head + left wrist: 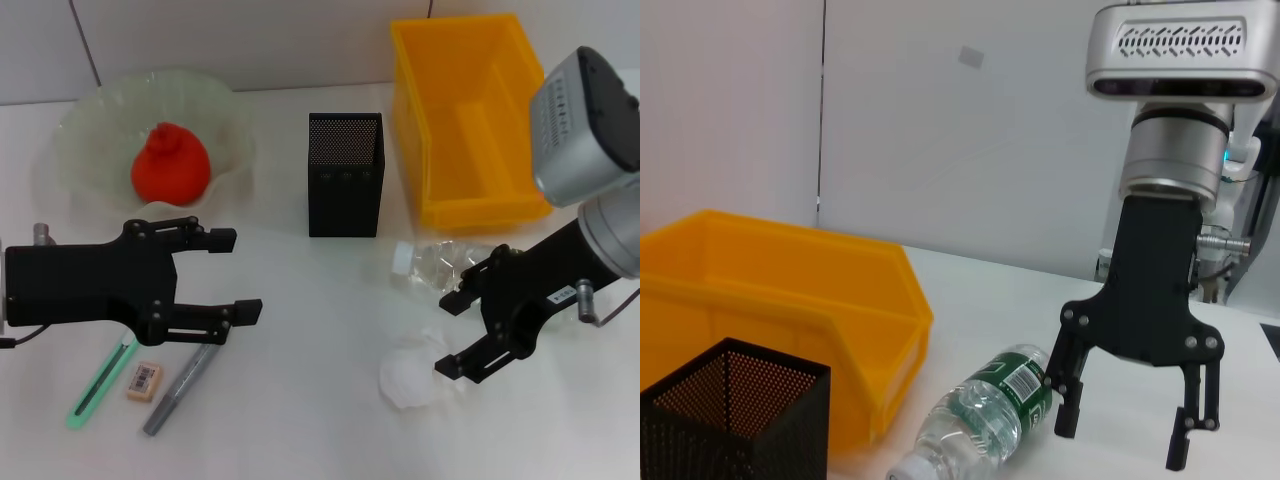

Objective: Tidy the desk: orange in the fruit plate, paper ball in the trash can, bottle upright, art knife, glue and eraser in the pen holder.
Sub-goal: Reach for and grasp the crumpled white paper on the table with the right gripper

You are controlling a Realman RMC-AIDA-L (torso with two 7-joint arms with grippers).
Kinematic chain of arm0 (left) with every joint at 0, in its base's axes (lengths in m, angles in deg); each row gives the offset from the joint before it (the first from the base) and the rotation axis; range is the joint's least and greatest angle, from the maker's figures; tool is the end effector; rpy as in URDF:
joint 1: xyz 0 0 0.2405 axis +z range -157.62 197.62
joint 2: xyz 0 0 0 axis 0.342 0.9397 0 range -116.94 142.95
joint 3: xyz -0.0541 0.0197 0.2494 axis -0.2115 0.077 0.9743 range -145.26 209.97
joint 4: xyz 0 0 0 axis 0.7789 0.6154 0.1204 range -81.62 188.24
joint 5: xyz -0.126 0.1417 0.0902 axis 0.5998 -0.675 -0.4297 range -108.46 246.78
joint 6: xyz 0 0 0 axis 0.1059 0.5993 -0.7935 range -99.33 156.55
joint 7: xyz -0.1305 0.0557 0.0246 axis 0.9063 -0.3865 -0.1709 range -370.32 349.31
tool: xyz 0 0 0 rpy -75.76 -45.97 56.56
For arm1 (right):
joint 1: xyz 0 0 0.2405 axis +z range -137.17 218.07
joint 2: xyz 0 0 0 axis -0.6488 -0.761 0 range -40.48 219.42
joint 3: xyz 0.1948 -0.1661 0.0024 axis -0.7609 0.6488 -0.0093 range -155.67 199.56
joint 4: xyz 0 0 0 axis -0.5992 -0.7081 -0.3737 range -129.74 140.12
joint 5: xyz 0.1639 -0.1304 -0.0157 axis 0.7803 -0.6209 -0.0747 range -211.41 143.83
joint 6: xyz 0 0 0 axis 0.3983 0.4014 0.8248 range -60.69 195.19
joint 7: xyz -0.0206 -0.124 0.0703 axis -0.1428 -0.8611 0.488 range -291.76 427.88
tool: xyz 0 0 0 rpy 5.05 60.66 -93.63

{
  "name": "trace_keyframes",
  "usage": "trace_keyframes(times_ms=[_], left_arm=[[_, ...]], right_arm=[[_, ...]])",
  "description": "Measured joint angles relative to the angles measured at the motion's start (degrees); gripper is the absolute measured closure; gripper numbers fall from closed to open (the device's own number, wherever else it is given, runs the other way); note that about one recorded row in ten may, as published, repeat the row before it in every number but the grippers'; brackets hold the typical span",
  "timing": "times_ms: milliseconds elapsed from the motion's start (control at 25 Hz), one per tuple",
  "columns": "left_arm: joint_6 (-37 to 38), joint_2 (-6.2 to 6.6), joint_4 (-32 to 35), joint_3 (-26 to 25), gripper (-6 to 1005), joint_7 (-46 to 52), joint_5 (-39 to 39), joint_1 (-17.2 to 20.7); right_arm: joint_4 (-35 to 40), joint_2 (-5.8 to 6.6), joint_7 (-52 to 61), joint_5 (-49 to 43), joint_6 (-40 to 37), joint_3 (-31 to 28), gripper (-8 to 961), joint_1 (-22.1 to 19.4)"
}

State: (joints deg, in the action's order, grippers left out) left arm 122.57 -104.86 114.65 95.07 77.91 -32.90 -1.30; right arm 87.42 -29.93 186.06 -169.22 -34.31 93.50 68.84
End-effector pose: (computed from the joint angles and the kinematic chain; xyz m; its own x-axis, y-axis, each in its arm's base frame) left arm -0.2140 0.3062 0.0187 0.8870 0.1803 0.4251 0.2357 -0.9684 -0.0812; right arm 0.1837 0.3138 0.0178 0.9281 -0.3204 0.1898 -0.3032 -0.9461 -0.1141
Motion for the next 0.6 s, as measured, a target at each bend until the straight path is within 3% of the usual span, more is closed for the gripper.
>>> trace_keyframes(times_ms=[600], left_arm=[[-0.4, -0.08, -0.7, 0.3, 138, 0.0, -0.5, -0.8]], right_arm=[[-4.9, -0.08, 0.4, 0.4, 7.6, 6.7, 237, 0.1]])
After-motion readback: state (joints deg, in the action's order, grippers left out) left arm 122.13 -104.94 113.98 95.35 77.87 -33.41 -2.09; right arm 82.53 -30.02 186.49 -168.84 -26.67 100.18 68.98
